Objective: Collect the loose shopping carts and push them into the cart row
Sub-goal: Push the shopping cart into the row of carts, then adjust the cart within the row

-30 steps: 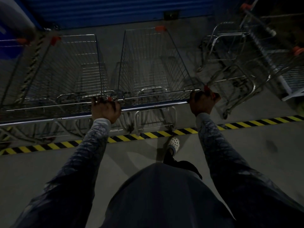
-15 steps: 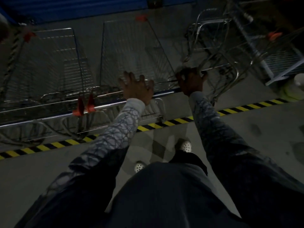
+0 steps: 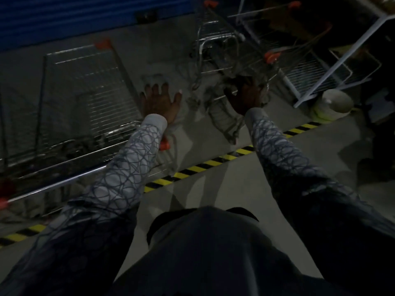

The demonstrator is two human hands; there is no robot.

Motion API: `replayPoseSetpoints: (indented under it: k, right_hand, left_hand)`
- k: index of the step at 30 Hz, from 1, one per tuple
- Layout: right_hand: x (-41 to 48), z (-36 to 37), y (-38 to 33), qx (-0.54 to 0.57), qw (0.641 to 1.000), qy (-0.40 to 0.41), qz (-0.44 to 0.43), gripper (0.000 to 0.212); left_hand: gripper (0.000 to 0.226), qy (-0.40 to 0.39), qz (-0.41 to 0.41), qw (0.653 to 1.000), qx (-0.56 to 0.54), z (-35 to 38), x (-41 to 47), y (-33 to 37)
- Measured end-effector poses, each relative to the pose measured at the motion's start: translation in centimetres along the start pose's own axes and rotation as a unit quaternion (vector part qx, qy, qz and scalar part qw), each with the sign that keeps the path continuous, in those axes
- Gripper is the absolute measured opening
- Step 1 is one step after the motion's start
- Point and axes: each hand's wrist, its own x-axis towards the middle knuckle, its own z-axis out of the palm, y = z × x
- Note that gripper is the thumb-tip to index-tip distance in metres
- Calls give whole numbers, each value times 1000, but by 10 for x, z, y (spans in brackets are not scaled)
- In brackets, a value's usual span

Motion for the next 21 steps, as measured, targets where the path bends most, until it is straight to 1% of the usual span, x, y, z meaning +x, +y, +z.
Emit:
replayPoseSetpoints:
  k: [4, 8, 13, 16, 17, 19, 21]
  right_hand:
    - [40, -9, 40, 21, 1000, -8, -4, 47]
    - [89, 3, 73, 57, 998, -3, 2, 51]
    - [166, 24, 104, 19, 999, 32, 20, 55]
    - [208, 24, 105, -41, 997, 25, 56, 61]
    - [219, 22, 101, -45, 997, 30, 61, 61]
    - [244, 23, 93, -28, 996, 45, 67, 61]
    - [270, 33, 86, 8, 996, 18, 91, 67]
  left_hand:
    - [72, -15, -6, 1000, -7, 16, 35, 37]
    - [72, -23, 15, 1000, -4, 36, 89, 72]
    - [71, -26, 57, 998, -11, 60, 188, 116]
    - [73, -41, 85, 995, -7, 70, 245, 142]
    - [74, -49, 94, 994, -6, 71, 264, 151]
    - [79, -64, 109, 992, 4, 70, 297, 166]
    - [84, -68, 136, 988, 20, 65, 325, 177]
